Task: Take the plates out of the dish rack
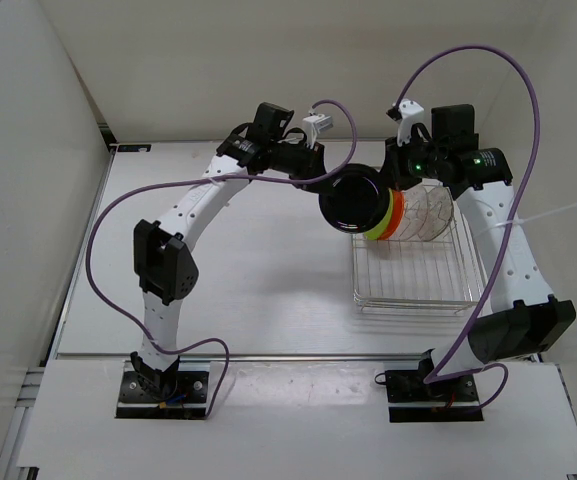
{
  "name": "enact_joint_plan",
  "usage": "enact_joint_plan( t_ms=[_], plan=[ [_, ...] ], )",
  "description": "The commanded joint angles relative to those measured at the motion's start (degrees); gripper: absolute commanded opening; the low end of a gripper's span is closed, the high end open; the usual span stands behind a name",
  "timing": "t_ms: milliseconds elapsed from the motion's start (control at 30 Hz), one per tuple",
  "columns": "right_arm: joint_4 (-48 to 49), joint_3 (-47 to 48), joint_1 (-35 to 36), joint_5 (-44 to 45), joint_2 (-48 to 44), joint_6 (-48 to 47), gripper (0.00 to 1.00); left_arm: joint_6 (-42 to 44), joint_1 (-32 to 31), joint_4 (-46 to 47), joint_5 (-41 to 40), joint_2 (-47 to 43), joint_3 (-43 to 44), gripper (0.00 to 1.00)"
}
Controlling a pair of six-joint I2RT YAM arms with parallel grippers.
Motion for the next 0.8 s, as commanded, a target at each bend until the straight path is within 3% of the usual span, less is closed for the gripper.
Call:
enact_joint_plan(
  t_ms=[0, 33, 67, 133, 200, 433, 767],
  plan=[
    [1.57, 1.29, 0.36, -2.36, -0.38, 3.67, 0.15, -1.14, -0.60, 2.60, -7.08, -4.96, -2.48, 0.11],
    [1.57, 1.28, 0.36, -2.36, -0.38, 3.67, 0.26, -1.66, -0.60, 2.60, -7.09, -5.49, -3.36, 0.11],
    [1.57, 1.28, 0.36, -2.36, -0.38, 3.67, 0.43, -1.67, -0.60, 3.13, -7.96, -5.49, -3.98, 0.11],
    [1.57, 0.76, 0.36, -1.14, -0.38, 4.20, 0.87, -1.67, 0.01, 3.65, -10.43, -7.60, -6.78, 0.11],
    [2.27, 0.23, 0.36, 0.79, -0.38, 4.20, 1.00, -2.19, 1.50, 4.44, -13.84, -9.87, -11.25, 0.11],
    [3.77, -2.76, -0.16, 6.43, -4.42, 4.72, 1.00, -1.67, 12.04, 8.49, -19.31, -16.56, -27.26, 0.11],
    [4.38, -5.14, -0.16, 9.68, -6.44, 3.67, 1.00, 2.99, 29.45, 5.59, -8.34, -10.78, -37.20, 0.11]
  ],
)
